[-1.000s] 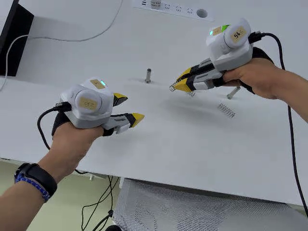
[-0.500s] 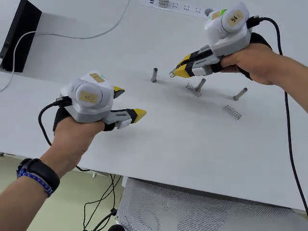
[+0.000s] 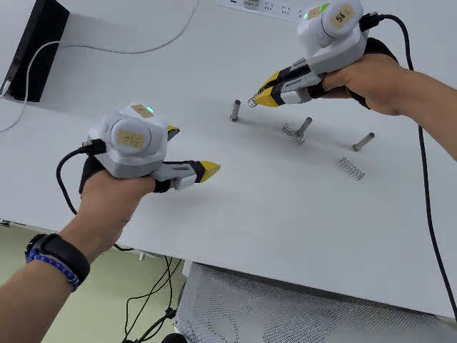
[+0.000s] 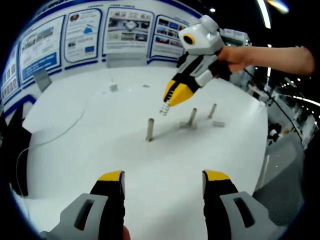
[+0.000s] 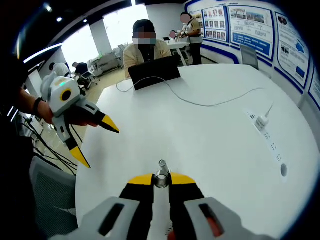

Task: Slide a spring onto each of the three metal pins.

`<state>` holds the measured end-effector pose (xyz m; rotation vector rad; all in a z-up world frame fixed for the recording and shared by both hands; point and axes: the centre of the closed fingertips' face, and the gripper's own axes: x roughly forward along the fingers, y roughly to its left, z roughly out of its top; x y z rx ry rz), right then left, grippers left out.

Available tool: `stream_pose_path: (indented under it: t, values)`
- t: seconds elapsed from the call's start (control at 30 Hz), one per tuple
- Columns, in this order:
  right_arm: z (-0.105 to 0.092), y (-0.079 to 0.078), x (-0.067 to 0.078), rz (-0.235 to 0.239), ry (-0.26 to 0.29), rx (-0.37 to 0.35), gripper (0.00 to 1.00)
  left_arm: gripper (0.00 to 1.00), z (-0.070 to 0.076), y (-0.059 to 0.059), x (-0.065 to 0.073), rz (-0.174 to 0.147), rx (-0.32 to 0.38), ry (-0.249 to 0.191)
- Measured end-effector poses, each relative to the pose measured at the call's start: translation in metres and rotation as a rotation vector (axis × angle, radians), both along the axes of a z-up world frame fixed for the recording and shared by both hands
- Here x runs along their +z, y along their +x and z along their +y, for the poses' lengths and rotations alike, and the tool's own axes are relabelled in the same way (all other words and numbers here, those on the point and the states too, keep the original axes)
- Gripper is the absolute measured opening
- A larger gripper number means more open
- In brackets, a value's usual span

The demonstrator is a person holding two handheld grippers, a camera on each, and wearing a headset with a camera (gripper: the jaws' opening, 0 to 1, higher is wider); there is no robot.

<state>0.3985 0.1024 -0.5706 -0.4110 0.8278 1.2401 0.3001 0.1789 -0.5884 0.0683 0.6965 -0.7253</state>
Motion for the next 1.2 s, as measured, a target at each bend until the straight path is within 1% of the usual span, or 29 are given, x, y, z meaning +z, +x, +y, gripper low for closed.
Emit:
stream_pose_path:
  t: [0.1,0.3,0.57,0.63,0.97,1.2]
  values:
    - [0.004,0.001,-0.001,0.0,0.001,0.006,0.12,0.67,0.002,0.0,-0.001,-0.005,-0.001,0.013]
    - [0.008,0.004,-0.004,-0.001,-0.009,0.017,0.12,0.69,0.005,-0.001,0.001,-0.002,0.012,0.005]
    - [0.015,0.007,-0.007,-0.002,-0.015,0.027,0.12,0.72,0.009,-0.003,0.0,0.01,0.022,0.002]
    - [0.016,0.008,-0.008,-0.002,-0.016,0.029,0.12,0.72,0.01,-0.003,0.001,0.008,0.021,0.002]
    - [0.022,0.009,-0.012,0.0,-0.034,0.056,0.12,0.73,0.01,-0.001,0.002,0.013,0.027,-0.01]
    - [0.025,0.006,-0.015,-0.002,-0.05,0.074,0.12,0.72,0.01,-0.003,0.0,0.02,0.027,-0.012]
